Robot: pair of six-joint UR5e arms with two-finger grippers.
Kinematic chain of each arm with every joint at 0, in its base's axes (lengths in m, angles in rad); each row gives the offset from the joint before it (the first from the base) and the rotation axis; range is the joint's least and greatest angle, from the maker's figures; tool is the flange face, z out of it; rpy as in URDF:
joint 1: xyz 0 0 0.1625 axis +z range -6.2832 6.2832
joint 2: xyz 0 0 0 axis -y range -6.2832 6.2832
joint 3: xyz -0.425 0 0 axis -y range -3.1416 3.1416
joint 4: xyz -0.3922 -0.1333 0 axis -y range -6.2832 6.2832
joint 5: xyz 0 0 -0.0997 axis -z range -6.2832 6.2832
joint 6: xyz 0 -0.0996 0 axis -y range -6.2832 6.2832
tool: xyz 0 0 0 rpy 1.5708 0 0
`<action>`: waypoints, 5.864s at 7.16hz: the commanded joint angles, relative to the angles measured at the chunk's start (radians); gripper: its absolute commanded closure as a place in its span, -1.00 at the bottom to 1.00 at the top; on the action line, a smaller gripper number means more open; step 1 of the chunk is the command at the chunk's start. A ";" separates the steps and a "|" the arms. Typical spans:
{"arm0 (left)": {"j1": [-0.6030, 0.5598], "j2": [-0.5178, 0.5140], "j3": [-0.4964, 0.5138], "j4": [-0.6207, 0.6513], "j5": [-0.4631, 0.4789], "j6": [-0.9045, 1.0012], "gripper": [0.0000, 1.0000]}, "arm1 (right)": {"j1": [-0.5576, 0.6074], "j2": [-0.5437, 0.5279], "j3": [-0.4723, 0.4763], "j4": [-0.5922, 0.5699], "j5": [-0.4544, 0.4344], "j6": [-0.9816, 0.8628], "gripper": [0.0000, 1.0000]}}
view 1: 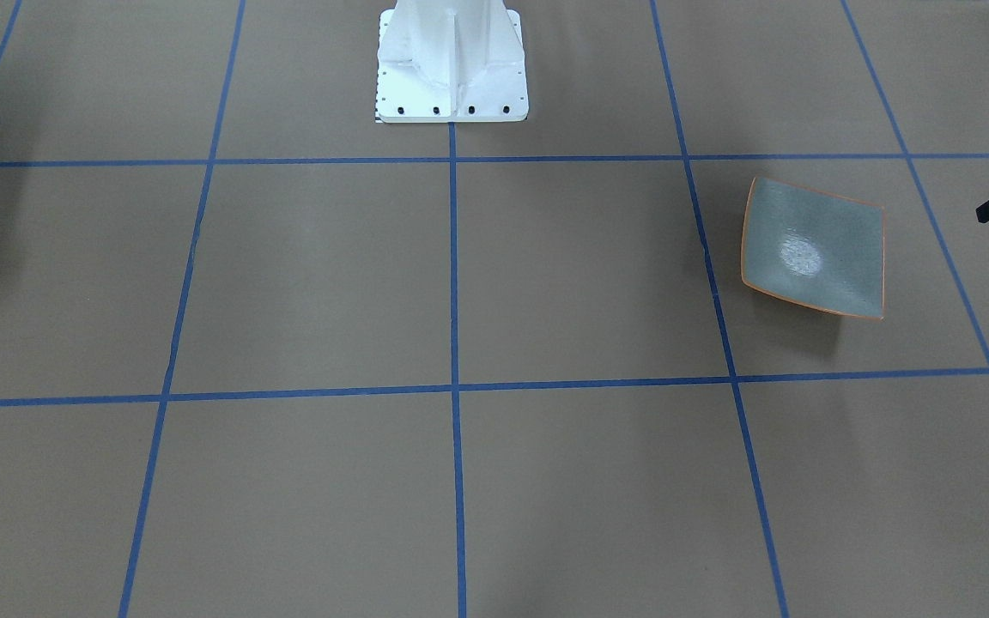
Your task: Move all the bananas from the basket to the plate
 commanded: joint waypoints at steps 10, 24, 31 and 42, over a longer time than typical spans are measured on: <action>0.109 -0.251 0.126 -0.009 -0.004 -0.155 -0.98 | -0.300 0.540 0.098 -0.004 0.043 0.292 1.00; 0.624 -0.771 0.334 -0.889 0.239 -1.526 -0.96 | -0.654 0.737 0.127 0.453 -0.015 0.789 1.00; 0.718 -0.793 0.337 -0.952 0.365 -1.685 -0.85 | -0.658 0.728 0.129 0.592 -0.012 0.777 1.00; 0.671 -0.587 0.221 -0.939 0.318 -1.688 1.00 | -0.521 0.537 0.236 0.621 0.098 0.726 -1.00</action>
